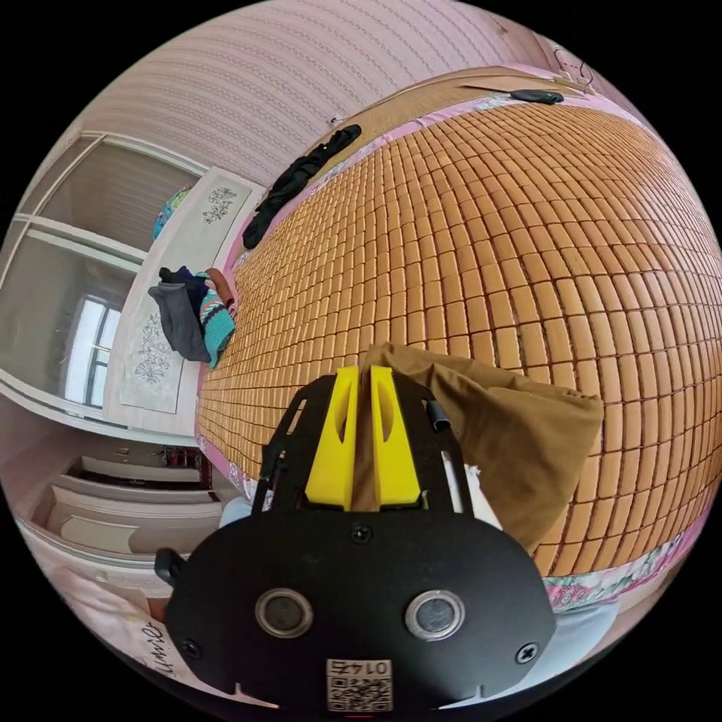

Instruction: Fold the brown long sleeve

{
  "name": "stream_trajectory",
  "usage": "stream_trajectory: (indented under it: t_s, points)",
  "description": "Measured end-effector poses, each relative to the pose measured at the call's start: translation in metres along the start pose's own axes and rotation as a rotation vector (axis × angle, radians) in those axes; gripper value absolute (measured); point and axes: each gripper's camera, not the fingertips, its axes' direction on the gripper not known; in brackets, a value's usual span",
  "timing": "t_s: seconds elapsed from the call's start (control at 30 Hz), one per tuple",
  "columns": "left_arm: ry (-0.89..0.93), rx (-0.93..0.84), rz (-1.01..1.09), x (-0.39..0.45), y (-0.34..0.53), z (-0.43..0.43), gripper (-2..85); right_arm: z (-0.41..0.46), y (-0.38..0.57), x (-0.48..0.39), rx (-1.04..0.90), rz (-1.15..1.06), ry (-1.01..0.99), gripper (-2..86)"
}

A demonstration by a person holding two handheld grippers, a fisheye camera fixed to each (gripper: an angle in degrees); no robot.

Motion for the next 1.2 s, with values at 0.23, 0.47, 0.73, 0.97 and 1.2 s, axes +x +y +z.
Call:
stream_trajectory:
  t_s: [0.23, 0.47, 0.73, 0.97, 1.2]
  points:
    - [-0.036, -0.039, -0.138, -0.052, 0.008, -0.027, 0.4, 0.006, -0.025, -0.046, -0.085, -0.269, 0.149, 3.9]
    - [-0.026, 0.030, -0.145, -0.054, -0.001, -0.033, 10.0, 0.064, -0.052, -0.100, -0.310, -0.622, 0.396, 15.2]
    - [0.016, -0.042, -0.147, -0.045, -0.013, 0.011, 9.6, 0.108, -0.065, -0.129, -0.413, -0.676, 0.417, 12.9]
    - [0.040, -0.049, -0.165, -0.060, -0.012, 0.010, 0.2, 0.099, -0.081, -0.143, -0.411, -0.609, 0.405, 8.3]
    - [0.025, -0.033, -0.116, -0.058, -0.010, 0.008, -0.5, 0.030, -0.002, -0.146, -0.366, -0.556, 0.307, 0.8]
